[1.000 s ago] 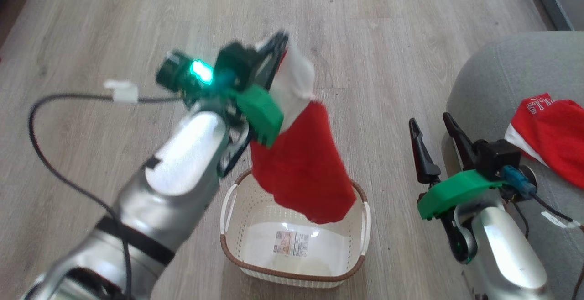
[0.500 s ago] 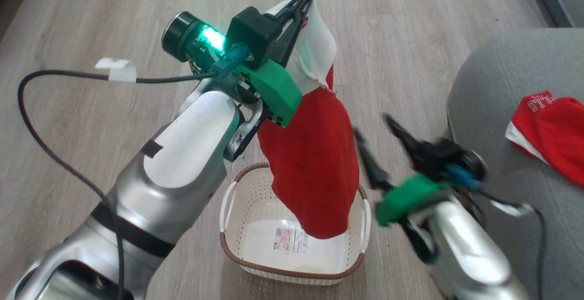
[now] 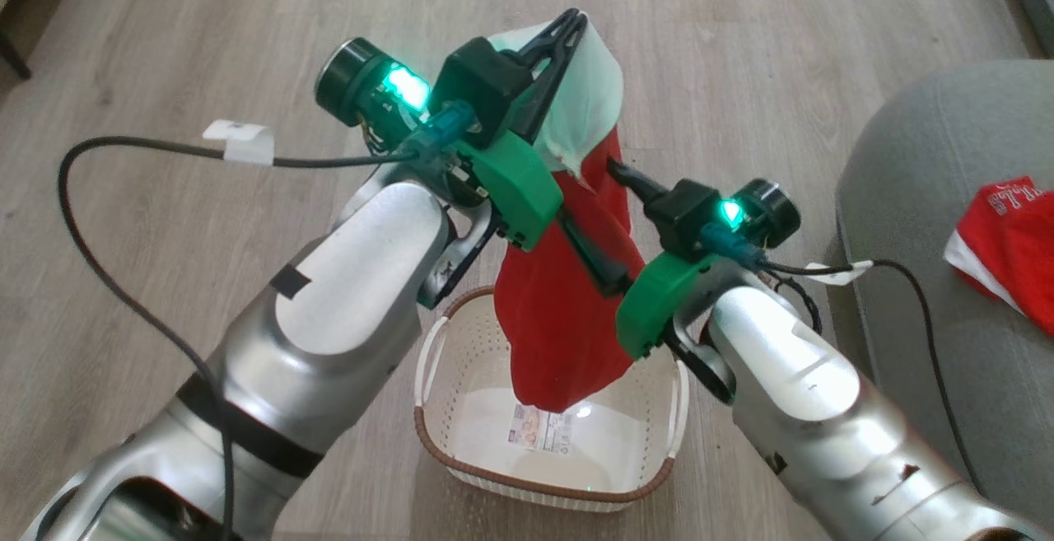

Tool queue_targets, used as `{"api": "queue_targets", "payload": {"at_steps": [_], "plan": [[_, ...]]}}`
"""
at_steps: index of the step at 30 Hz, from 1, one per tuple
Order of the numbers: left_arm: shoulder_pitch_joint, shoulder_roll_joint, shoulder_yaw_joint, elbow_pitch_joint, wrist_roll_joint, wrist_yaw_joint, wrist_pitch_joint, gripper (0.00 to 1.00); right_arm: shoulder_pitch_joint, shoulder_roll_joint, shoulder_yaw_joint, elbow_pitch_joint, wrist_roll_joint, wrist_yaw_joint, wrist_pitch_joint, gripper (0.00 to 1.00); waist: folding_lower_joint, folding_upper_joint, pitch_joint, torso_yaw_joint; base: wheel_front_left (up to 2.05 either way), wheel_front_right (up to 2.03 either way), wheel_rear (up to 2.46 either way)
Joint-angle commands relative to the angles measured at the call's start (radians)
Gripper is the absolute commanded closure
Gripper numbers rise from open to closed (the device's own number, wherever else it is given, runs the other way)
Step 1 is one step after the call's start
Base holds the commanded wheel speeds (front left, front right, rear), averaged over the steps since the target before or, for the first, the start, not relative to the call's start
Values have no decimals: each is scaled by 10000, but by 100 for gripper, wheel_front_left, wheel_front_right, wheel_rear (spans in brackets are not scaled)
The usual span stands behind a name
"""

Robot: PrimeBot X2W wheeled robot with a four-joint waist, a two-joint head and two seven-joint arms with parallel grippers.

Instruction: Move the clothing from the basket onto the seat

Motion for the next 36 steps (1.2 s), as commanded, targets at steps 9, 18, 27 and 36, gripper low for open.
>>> {"api": "queue_targets", "payload": {"at_steps": [9, 18, 27, 36], "plan": [[-456, -159, -87, -361, -184, -105, 7, 100, -700, 130, 868, 2346, 860, -4, -43, 0, 0, 0, -149, 672, 0, 0, 0], [-478, -253, -298, -299, -297, -108, -52, 100, -633, 130, 1589, 3690, 1991, -4, 57, 100, 0, 0, -93, 1029, 0, 0, 0], [-404, -141, -263, -124, -394, -41, -143, 100, -933, 130, 1517, 4007, 2231, -4, -53, 100, 0, 0, -10, 736, 0, 0, 0], [-97, 12, -228, 197, -628, -157, -439, 0, -1132, 130, -304, 3245, 1320, -4, -62, 100, 0, 0, 255, 55, 0, 0, 0]]}}
